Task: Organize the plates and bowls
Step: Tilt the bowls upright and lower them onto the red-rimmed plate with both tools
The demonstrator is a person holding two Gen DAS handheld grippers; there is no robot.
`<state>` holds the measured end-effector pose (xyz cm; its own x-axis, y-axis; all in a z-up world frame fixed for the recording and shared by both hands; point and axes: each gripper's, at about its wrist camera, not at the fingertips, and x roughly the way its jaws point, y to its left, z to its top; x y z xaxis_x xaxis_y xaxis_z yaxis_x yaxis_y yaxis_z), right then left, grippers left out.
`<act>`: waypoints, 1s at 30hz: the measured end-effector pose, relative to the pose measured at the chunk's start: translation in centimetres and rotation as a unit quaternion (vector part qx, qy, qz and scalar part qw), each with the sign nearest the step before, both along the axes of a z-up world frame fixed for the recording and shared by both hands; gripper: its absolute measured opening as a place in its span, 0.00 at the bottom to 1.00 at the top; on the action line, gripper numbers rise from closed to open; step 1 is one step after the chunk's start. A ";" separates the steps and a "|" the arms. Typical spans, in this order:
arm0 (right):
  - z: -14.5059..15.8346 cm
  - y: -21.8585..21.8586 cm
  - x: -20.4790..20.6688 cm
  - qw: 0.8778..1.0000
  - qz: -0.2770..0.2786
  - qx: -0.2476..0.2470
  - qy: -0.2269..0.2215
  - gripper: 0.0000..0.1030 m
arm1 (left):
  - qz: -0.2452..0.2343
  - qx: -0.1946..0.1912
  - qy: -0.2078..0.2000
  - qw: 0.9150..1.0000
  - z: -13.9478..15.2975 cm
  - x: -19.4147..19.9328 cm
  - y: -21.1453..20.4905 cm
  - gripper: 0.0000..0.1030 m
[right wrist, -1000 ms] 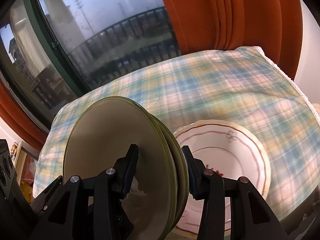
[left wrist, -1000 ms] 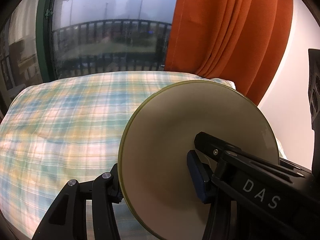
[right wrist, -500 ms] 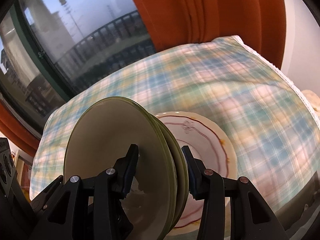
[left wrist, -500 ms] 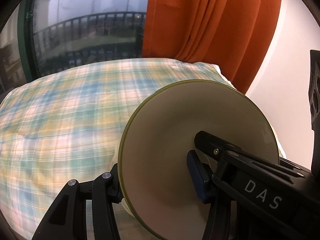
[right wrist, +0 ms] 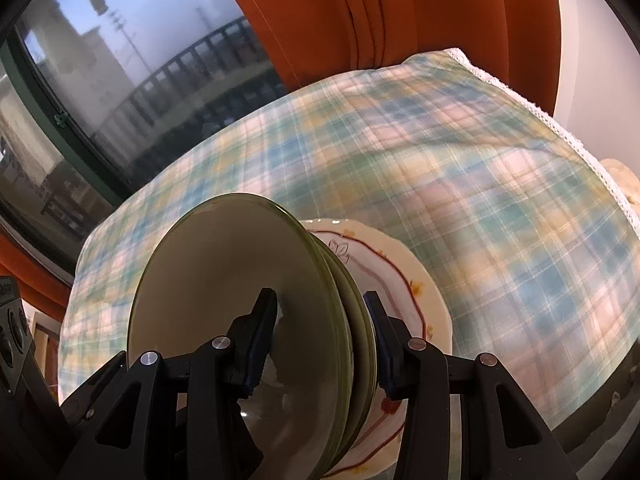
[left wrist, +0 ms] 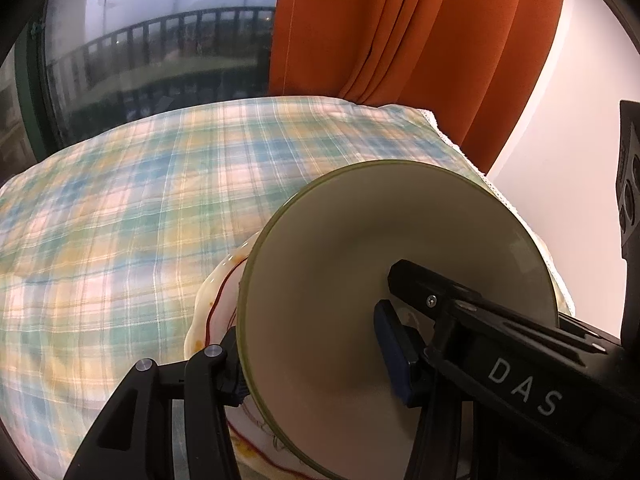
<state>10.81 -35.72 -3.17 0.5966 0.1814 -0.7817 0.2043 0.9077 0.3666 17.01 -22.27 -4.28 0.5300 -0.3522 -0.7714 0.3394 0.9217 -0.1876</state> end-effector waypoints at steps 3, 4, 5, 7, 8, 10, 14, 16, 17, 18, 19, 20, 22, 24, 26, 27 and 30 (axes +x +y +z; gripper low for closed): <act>0.0 -0.1 0.5 1.000 0.001 -0.004 0.000 0.46 | 0.001 0.000 -0.001 1.000 0.0 0.2 -0.1 0.51; 0.0 -0.2 0.7 1.000 0.001 -0.004 -0.001 0.46 | 0.001 0.000 -0.002 1.000 0.0 0.3 -0.1 0.51; -0.1 -0.2 0.8 1.000 0.001 -0.004 -0.001 0.46 | 0.001 0.001 -0.003 1.000 0.0 0.4 -0.2 0.51; -0.1 -0.3 0.9 1.000 0.001 -0.003 -0.003 0.46 | 0.000 0.001 -0.005 1.000 0.0 0.6 -0.3 0.51; -0.2 -0.4 1.0 1.000 0.002 -0.002 -0.003 0.46 | 0.000 0.003 -0.007 1.000 0.0 0.5 -0.4 0.51; -0.2 -0.3 0.9 1.000 0.004 -0.003 -0.003 0.46 | -0.001 0.004 -0.008 1.000 -0.1 0.6 -0.4 0.51; -0.2 -0.3 0.7 1.000 0.008 -0.005 -0.009 0.46 | -0.003 0.009 -0.018 1.000 -0.1 0.2 -0.5 0.51; -0.2 -0.2 0.5 1.000 0.008 -0.005 -0.014 0.46 | 0.000 0.013 -0.024 1.000 -0.1 -0.1 -0.5 0.51; -0.3 -0.2 0.3 1.000 0.008 -0.005 -0.017 0.46 | 0.003 0.014 -0.027 1.000 0.0 -0.3 -0.5 0.51; -0.3 -0.2 0.2 1.000 0.008 -0.004 -0.020 0.47 | 0.003 0.016 -0.029 0.999 -0.1 -0.5 -0.4 0.52; -0.3 -0.2 0.0 1.000 0.007 -0.002 -0.025 0.48 | 0.003 0.019 -0.030 0.999 -0.1 -0.5 -0.4 0.53; -0.3 -0.1 -0.3 1.000 0.001 -0.003 -0.031 0.49 | 0.004 0.023 -0.031 0.999 0.0 -0.6 -0.3 0.54; -0.4 -0.1 -0.7 0.999 -0.005 0.001 -0.041 0.54 | 0.007 0.027 -0.032 0.999 0.0 -0.6 -0.1 0.54; -0.4 -0.1 -1.0 0.999 -0.006 0.014 -0.047 0.59 | 0.012 0.034 -0.041 0.999 0.2 -0.7 0.1 0.58; -0.2 0.0 -1.2 0.998 -0.010 0.011 -0.054 0.69 | 0.023 0.033 -0.056 0.998 0.5 -1.0 0.6 0.66; 0.0 0.2 -1.5 0.998 -0.016 0.002 -0.061 0.78 | 0.027 0.030 -0.062 0.997 0.7 -1.1 0.9 0.71; 1.1 0.5 -2.4 0.994 -0.045 -0.038 -0.089 0.92 | 0.036 0.029 -0.096 0.994 1.3 -1.9 1.7 0.83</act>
